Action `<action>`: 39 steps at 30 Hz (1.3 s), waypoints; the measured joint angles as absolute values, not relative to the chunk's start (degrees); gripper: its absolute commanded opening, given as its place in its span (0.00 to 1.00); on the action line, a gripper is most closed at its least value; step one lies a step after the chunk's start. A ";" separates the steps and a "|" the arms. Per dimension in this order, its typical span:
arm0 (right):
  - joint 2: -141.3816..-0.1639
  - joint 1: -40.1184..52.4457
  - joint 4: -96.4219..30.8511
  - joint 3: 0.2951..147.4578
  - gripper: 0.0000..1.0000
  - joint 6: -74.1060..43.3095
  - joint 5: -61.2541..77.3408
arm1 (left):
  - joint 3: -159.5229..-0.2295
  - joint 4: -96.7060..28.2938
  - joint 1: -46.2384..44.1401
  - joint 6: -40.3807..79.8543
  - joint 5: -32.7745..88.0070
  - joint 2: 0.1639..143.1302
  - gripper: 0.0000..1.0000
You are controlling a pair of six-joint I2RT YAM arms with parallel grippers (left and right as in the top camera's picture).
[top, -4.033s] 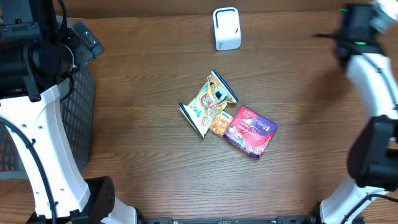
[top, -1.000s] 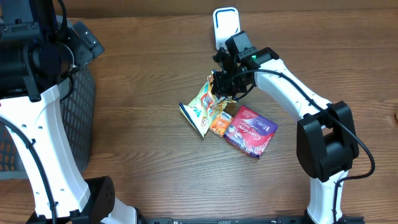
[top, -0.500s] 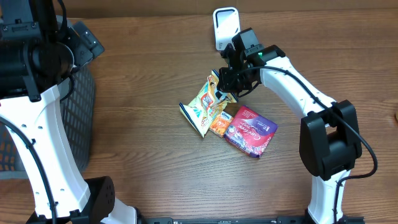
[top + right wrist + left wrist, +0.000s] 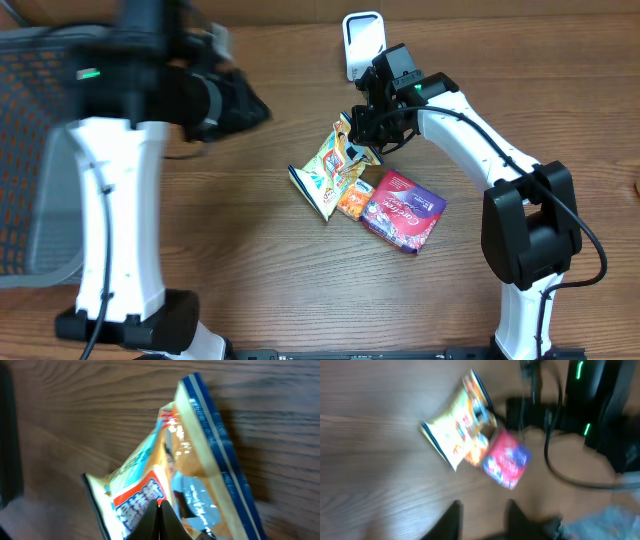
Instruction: Scan the item barcode
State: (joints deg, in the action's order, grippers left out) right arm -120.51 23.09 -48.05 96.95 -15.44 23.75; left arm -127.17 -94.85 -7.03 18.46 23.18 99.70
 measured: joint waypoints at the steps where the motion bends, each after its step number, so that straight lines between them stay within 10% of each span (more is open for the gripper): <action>1: -120.51 23.07 -48.03 96.95 0.04 -16.49 22.90 | -124.57 -94.02 -8.84 17.89 23.40 99.72 0.04; 25: -127.07 23.07 -43.72 96.95 0.04 -22.48 25.06 | -68.03 -42.57 -18.02 36.23 16.05 100.42 0.04; 39: -127.59 23.20 -53.17 96.97 0.04 -22.48 21.91 | -66.57 -41.15 -17.78 37.36 -1.67 100.42 0.04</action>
